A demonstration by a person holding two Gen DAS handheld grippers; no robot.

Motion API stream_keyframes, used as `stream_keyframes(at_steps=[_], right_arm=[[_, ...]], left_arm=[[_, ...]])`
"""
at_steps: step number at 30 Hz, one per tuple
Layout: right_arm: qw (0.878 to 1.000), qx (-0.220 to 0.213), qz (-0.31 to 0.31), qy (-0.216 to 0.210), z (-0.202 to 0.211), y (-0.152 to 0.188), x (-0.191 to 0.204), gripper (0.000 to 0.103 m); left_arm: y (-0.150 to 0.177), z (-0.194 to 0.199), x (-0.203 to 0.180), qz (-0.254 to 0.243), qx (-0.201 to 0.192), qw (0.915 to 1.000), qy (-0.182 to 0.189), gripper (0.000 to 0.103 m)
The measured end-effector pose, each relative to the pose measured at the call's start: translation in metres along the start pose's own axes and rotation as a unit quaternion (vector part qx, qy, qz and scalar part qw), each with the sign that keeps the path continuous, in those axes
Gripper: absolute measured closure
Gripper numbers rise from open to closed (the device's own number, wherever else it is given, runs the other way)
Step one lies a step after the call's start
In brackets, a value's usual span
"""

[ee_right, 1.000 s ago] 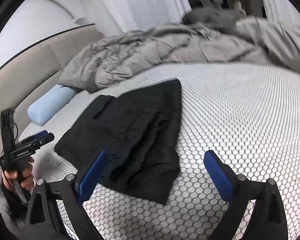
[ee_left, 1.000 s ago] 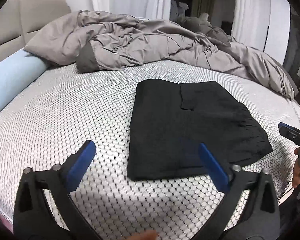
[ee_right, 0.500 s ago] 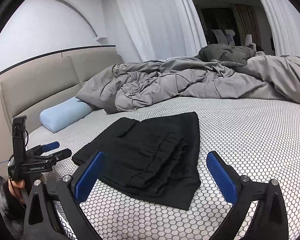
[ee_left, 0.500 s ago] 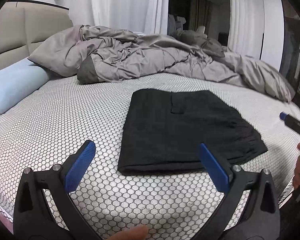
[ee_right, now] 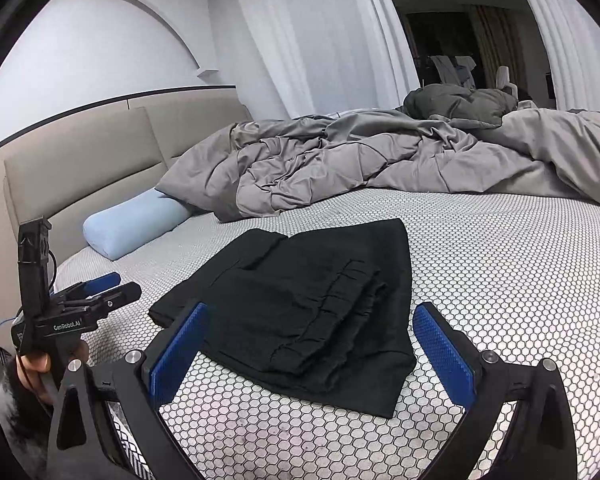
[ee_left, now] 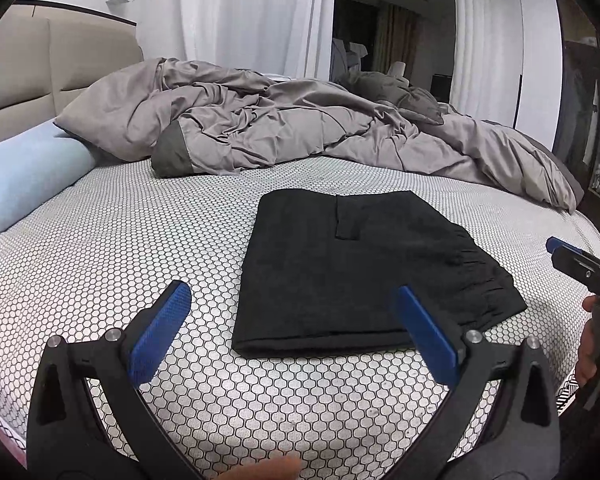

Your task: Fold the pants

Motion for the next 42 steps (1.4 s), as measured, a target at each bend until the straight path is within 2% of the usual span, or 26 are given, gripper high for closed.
stream_keyframes(at_steps=[16,22,25,31,35,39,42], right_arm=[[1.0,0.009,0.005,0.005,-0.004,0.003,0.0,0.0],[1.0,0.009,0.005,0.002,-0.004,0.006,-0.003,0.0],[1.0,0.01,-0.001,-0.002,-0.004,0.007,-0.008,0.0],[0.999,0.005,-0.044,-0.021,-0.007,0.011,-0.031,0.0],[0.998,0.01,-0.067,-0.003,-0.01,0.011,-0.048,0.0],[0.998,-0.006,-0.063,0.007,-0.001,0.008,-0.046,0.0],[0.999,-0.002,-0.054,0.01,0.001,0.007,-0.042,0.0]], left_arm=[[-0.001,-0.001,0.004,-0.005,-0.001,1.0,-0.001,0.001],[-0.012,0.0,0.009,0.003,-0.021,0.9998,-0.005,0.001],[-0.017,-0.003,0.012,0.021,-0.022,0.9995,0.004,0.001],[-0.025,-0.011,0.012,0.019,-0.017,0.9997,-0.005,0.001],[-0.028,-0.01,0.011,0.017,-0.016,0.9997,0.002,0.001],[-0.031,-0.01,0.011,0.013,-0.015,0.9998,0.007,0.001],[-0.033,-0.008,0.011,0.011,-0.019,0.9997,0.01,0.001]])
Point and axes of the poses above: each gripper's, at about its wrist camera, not at the fingertips, and z roughly against the way its jaws point, x to its left, y to its underside, the point moved 5 cm from there along -z, roughly the way its jaws point, and after that the axes turned 4 degrees about y, right-handed, at the moved point
